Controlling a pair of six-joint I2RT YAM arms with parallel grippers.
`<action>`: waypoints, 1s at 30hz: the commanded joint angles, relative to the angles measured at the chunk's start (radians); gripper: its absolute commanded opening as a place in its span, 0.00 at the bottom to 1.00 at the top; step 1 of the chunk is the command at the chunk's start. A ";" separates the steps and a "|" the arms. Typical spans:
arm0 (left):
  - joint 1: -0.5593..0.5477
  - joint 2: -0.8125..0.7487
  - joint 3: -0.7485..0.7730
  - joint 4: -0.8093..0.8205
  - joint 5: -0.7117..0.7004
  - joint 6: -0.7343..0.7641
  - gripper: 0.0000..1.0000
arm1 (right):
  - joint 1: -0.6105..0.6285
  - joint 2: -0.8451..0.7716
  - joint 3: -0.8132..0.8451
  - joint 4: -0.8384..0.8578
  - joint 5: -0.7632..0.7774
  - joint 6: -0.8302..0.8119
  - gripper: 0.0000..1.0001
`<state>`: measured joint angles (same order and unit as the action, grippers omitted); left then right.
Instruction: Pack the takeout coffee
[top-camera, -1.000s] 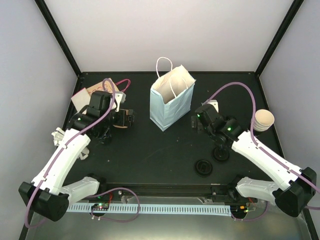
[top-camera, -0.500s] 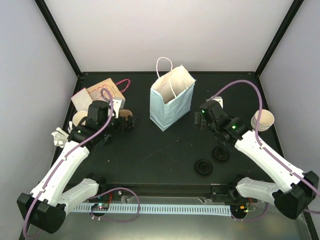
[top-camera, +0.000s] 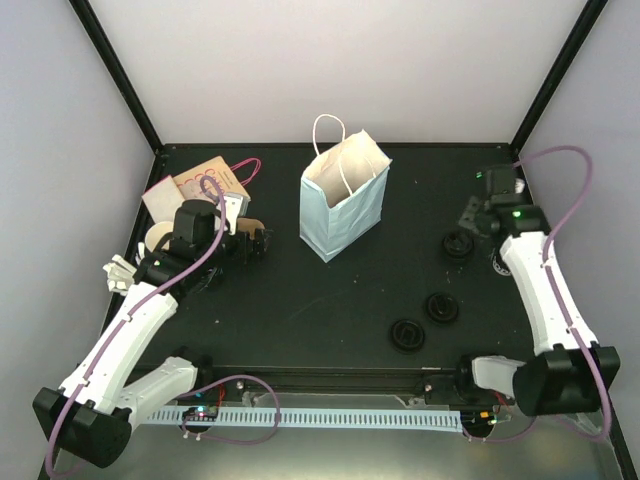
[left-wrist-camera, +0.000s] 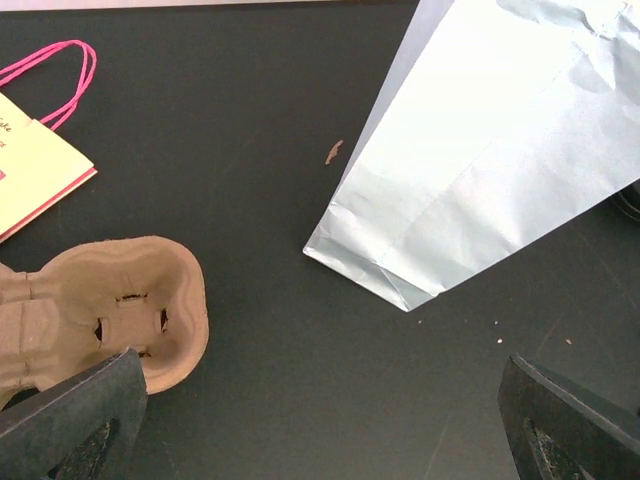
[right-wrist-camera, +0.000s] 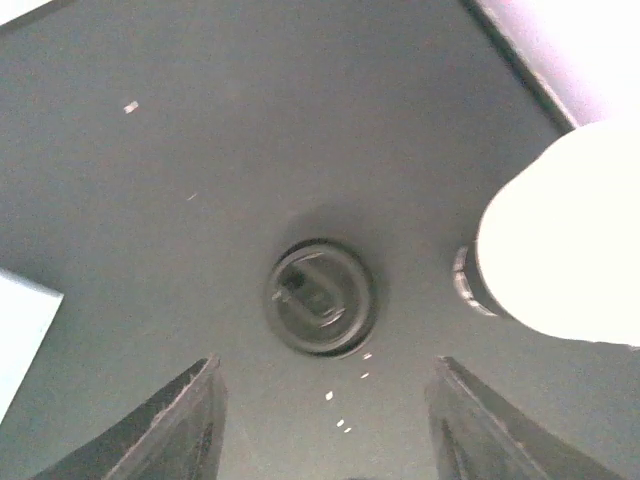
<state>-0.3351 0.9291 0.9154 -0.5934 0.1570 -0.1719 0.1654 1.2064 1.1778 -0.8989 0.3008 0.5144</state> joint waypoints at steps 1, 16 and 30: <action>0.002 -0.011 0.007 0.012 0.026 0.017 0.99 | -0.184 0.055 0.089 -0.073 -0.084 -0.006 0.54; 0.001 -0.064 -0.018 0.020 0.076 0.008 0.99 | -0.325 0.306 0.206 -0.128 0.031 0.006 0.43; -0.020 -0.067 -0.025 0.019 0.047 0.011 0.99 | -0.336 0.349 0.192 -0.091 0.027 0.004 0.37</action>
<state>-0.3485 0.8768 0.8967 -0.5922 0.2192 -0.1696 -0.1646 1.5349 1.3605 -1.0100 0.3294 0.5148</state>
